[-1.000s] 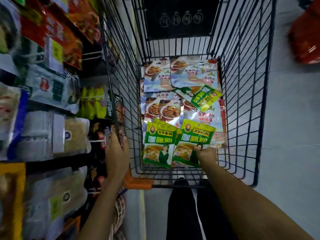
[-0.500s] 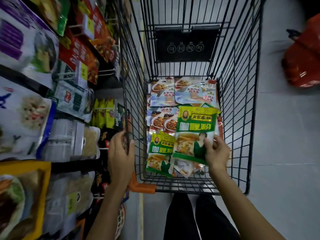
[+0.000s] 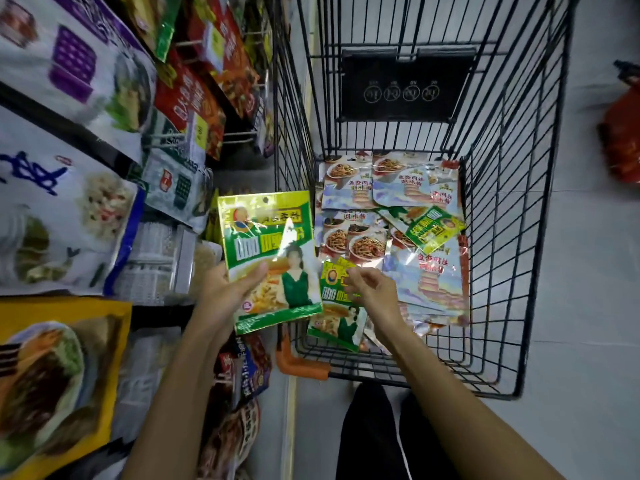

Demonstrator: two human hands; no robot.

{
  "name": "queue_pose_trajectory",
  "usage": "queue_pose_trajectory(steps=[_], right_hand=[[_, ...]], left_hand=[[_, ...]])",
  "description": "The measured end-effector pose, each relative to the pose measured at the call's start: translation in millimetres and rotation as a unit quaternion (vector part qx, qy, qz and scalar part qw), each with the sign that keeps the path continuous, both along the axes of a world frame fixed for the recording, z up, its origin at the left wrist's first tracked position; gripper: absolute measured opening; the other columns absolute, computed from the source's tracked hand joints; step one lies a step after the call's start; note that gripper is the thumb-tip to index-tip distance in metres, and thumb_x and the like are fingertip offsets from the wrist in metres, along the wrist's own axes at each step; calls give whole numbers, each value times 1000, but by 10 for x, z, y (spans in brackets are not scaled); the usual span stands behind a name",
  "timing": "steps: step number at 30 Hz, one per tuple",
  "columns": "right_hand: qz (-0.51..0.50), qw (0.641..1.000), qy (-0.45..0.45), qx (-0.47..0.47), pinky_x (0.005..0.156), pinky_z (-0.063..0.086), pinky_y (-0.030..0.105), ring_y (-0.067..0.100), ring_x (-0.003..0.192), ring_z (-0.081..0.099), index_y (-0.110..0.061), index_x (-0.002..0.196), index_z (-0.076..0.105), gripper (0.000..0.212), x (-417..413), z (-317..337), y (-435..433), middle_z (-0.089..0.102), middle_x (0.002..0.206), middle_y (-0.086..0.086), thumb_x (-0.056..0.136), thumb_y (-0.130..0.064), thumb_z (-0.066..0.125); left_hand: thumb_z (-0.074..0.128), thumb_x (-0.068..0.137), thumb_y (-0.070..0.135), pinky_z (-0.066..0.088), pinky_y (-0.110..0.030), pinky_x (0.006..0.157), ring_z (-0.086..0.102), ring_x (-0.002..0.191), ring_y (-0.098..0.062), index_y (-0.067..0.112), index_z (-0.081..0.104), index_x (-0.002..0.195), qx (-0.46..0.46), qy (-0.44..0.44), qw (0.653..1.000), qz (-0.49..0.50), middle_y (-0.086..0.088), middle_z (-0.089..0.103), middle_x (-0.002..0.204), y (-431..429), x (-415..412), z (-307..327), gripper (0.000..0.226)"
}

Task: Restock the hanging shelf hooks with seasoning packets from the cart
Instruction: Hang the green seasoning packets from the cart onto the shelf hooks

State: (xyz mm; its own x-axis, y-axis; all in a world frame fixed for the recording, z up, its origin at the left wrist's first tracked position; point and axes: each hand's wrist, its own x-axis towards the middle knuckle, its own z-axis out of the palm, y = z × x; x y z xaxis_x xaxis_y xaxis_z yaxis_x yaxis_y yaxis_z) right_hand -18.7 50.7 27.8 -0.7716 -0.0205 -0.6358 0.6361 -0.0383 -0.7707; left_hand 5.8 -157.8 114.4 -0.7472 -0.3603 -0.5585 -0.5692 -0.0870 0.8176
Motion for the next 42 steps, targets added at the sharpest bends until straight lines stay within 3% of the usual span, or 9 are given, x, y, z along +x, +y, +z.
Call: queue_pose_trajectory(steps=[4, 8, 12, 20, 25, 29, 33, 37, 42], right_hand=[[102, 971, -107, 186, 75, 39, 30, 25, 95, 54, 5, 118, 54, 36, 225, -697, 138, 56, 102, 14, 94, -21, 61], [140, 951, -125, 245, 71, 38, 27, 25, 91, 54, 2, 111, 53, 33, 298, -1053, 4, 55, 104, 16, 90, -20, 66], [65, 952, -155, 257, 94, 48, 45, 35, 107, 58, 3, 119, 52, 45, 262, -1183, -111, 55, 122, 19, 84, -15, 72], [42, 952, -166, 255, 71, 48, 32, 24, 85, 59, -9, 92, 58, 28, 297, -1197, -131, 67, 101, 15, 78, -21, 79], [136, 951, -165, 222, 89, 51, 37, 31, 105, 60, -7, 114, 61, 32, 346, -1269, -196, 64, 110, 11, 86, -19, 70], [69, 965, -215, 134, 67, 53, 32, 29, 90, 59, -3, 93, 64, 15, 373, -1230, -158, 61, 99, 13, 86, -14, 71], [38, 978, -177, 103, 80, 56, 51, 35, 90, 66, 0, 90, 67, 20, 255, -934, -25, 69, 102, 23, 89, -19, 68], [31, 994, -101, 37, 48, 51, 18, 11, 66, 66, -2, 98, 67, 17, 16, -503, 208, 70, 85, 8, 91, -18, 64], [66, 996, -37, -38, 78, 58, 40, 27, 90, 69, 4, 108, 62, 36, -299, 230, 374, 71, 101, 16, 88, -26, 67]], left_hand=[[71, 81, 11, 55, -23, 50, 71, 63, -12, 12, 64, 90, -21, 1, 998, 52, 2, 75, 72, -169, 48, -100, 12], [72, 79, 16, 54, -22, 50, 72, 65, -13, 14, 65, 91, -22, 5, 999, 47, 1, 75, 74, -237, 74, -121, 14], [73, 71, 23, 56, -24, 54, 73, 72, -14, 14, 65, 96, -14, 14, 999, 49, 2, 76, 81, -278, 82, -114, 27], [70, 72, 18, 54, -19, 51, 71, 66, -9, 13, 63, 93, 3, 14, 997, 73, 6, 74, 73, -257, 154, -150, 23], [71, 69, 20, 54, -19, 52, 72, 68, -10, 14, 63, 93, 13, 22, 997, 77, 6, 75, 75, -216, 211, -166, 26], [71, 72, 18, 55, -21, 53, 73, 69, -13, 12, 62, 94, 23, 25, 996, 79, 3, 75, 76, -193, 256, -126, 24], [70, 79, 11, 55, -22, 54, 73, 71, -15, 10, 64, 95, 12, 34, 994, 99, 0, 76, 79, -151, 323, 0, 18], [68, 83, 7, 55, -23, 52, 73, 70, -14, 14, 64, 92, -3, 61, 990, 127, 1, 76, 79, -47, 385, 235, 12], [66, 85, 8, 56, -20, 63, 72, 83, -9, 24, 66, 97, -45, 130, 979, 149, 11, 75, 86, 139, 532, 722, 20]])
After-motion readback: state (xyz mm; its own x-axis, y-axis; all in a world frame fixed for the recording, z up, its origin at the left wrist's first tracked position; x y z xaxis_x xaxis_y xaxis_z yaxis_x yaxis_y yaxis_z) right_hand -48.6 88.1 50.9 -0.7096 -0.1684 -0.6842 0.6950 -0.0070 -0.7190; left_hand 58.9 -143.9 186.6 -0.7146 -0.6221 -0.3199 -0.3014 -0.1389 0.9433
